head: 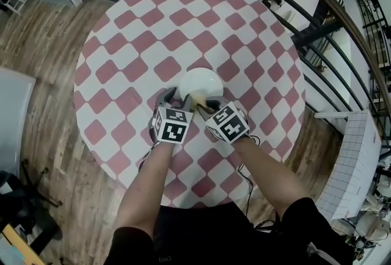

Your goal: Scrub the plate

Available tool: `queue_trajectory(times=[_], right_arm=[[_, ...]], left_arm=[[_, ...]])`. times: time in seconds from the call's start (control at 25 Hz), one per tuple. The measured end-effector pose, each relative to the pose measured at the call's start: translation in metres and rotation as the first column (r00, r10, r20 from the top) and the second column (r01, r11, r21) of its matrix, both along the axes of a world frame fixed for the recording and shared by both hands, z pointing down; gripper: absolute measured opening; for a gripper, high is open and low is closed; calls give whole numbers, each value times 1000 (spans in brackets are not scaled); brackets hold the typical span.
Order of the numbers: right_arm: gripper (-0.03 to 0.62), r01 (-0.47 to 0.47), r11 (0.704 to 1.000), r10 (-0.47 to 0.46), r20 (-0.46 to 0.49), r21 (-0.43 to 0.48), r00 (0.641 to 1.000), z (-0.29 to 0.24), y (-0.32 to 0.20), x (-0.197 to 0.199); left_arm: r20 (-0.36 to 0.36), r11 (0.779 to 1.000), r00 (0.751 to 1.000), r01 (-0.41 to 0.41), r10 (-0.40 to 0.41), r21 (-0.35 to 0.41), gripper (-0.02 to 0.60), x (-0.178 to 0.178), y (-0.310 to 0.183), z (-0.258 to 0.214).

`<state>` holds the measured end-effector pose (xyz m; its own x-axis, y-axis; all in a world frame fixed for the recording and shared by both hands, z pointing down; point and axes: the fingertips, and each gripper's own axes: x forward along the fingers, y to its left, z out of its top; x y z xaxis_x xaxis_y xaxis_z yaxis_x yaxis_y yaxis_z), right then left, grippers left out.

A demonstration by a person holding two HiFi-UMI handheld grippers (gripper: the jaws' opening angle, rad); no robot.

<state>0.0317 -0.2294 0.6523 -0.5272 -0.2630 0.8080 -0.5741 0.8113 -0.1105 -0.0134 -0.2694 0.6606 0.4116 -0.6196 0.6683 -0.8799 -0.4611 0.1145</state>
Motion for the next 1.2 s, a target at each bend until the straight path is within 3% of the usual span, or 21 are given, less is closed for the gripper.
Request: queue_trajectory(times=[0.28,0.48,0.88,1.04,1.12,1.2], right_arm=[[49,86,996,-83,-82,29,993,7,6,5],[49,66,997,-63,-78,40,995,6,1,19],[49,-75,990,90,-125,121,988,2,-44,77],[49,-209,968,234,-201,138,951,9,-72,117],[49,-312,935,335,-136,167,932,-7,-85,126],[49,-339,911,359,-47,235,932,-34,-98,113]], left_arm=[[23,1000,1000,-13,14,-28,189,0,1,4],[21,1000,1000,-14,15,-23,189,1,1,3],[5,1000,1000,-9,9,-20,192,0,1,2],[-17,999,1000,4,-4,-43,192,-1,-1,2],[-17,999,1000,7,-8,-45,192,-1,-1,1],[-8,1000,1000,6,-7,-29,192,-1,-1,1]])
